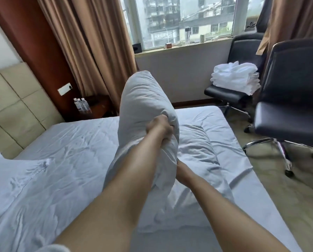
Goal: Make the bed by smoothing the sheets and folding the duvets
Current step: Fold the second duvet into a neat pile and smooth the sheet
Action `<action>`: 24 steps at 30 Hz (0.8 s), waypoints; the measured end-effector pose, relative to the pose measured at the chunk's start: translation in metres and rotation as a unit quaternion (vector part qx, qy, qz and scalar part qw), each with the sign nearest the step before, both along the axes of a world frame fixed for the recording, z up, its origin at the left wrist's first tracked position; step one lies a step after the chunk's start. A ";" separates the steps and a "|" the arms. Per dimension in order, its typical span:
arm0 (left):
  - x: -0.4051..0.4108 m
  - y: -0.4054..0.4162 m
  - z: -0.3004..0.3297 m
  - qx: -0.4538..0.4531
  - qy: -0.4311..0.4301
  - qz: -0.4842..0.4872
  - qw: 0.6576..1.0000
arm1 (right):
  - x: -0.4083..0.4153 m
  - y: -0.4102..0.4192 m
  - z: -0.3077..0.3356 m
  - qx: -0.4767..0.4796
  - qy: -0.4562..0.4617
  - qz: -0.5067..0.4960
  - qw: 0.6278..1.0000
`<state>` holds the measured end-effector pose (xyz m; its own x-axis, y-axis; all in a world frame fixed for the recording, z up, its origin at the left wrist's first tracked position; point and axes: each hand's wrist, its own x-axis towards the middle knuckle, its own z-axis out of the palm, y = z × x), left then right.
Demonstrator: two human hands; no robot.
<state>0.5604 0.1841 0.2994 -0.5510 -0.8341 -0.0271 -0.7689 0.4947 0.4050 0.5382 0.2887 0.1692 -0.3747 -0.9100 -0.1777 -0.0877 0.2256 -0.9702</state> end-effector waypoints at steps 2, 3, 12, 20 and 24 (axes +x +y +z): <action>-0.046 0.026 -0.023 0.006 -0.020 -0.032 0.999 | -0.034 0.028 -0.024 0.020 0.004 -0.020 1.000; -0.066 0.039 -0.038 0.014 -0.030 -0.045 0.998 | -0.052 0.041 -0.040 0.035 0.005 -0.046 0.998; -0.149 0.096 -0.175 0.058 -0.083 -0.079 0.992 | -0.123 0.123 -0.144 0.170 0.078 -0.105 0.977; -0.127 0.083 -0.183 0.149 -0.049 -0.105 0.982 | -0.125 0.104 -0.108 0.093 -0.043 -0.286 0.953; -0.111 0.084 -0.186 0.316 0.150 -0.044 0.936 | -0.118 0.100 -0.088 0.113 -0.058 -0.186 0.974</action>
<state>0.4492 0.2683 0.1139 -0.6779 -0.6556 -0.3327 -0.5417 0.1396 0.8289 0.4203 0.3892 0.0815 -0.6360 -0.6487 -0.4179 0.1475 0.4294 -0.8910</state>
